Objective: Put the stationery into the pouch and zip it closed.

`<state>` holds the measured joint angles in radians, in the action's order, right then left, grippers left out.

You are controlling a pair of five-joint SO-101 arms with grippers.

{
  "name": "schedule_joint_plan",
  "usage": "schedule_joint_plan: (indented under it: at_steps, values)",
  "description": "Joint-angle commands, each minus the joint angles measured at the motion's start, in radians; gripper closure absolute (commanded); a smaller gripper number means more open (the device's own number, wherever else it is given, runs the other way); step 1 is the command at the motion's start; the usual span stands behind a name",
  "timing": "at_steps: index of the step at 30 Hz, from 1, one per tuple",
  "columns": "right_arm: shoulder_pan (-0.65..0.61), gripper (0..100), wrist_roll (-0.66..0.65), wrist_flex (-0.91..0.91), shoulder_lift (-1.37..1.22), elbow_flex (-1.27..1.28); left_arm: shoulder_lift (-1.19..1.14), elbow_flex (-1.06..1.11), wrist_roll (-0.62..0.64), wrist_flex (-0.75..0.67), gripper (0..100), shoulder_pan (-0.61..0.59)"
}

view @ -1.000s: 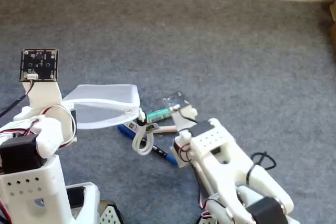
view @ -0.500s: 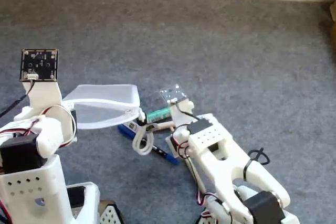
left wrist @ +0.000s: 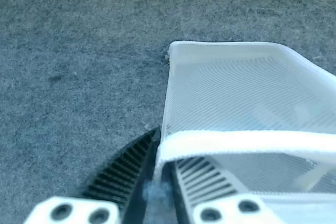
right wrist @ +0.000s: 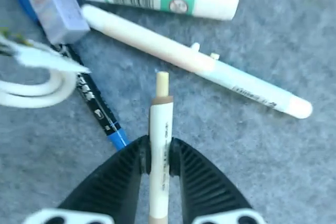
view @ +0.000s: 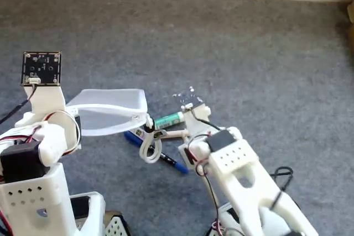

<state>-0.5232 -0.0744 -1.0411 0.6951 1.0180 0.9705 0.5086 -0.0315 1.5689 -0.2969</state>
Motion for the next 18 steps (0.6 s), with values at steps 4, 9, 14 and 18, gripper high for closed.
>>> schedule_joint_plan:
  at_steps: [4,9,14,18]
  values:
    - [-0.004,99.5,0.012,-0.119,0.295,-0.019,-0.028,-0.058,0.011,-0.002,99,-0.005]
    - [-0.007,99.5,0.029,-0.119,0.512,-0.024,-0.030,-0.077,0.012,0.000,99,0.033]
    - [-0.010,99.5,0.072,-0.125,0.634,-0.151,-0.030,-0.074,0.032,0.000,99,0.062]
    - [-0.012,99.5,0.072,-0.122,0.642,-0.269,-0.030,-0.077,0.040,0.000,99,0.062]
